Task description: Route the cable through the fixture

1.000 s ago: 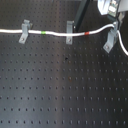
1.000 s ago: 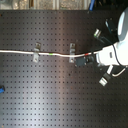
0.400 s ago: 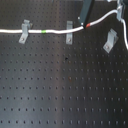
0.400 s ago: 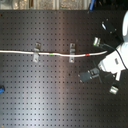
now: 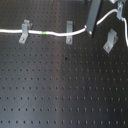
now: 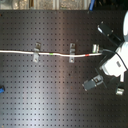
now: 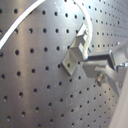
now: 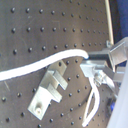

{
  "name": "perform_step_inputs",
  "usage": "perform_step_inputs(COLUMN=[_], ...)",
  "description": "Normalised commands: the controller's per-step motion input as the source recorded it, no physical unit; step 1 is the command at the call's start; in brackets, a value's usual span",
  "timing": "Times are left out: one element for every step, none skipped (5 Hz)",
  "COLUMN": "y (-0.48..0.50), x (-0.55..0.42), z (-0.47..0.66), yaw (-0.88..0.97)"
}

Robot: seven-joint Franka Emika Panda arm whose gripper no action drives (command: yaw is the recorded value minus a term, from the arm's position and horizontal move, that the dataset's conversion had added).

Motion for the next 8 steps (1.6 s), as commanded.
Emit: perform_step_inputs(y=[0.050, 0.050, 0.255, 0.034, 0.081, 0.000, 0.064, -0.047], x=[-0.367, -0.465, -0.414, -0.129, -0.122, -0.071, -0.155, -0.038], z=[0.00, 0.00, 0.00, 0.13, 0.18, 0.22, 0.23, 0.17], yaw=[-0.73, -0.59, -0.37, -0.09, -0.33, -0.03, -0.04, -0.02])
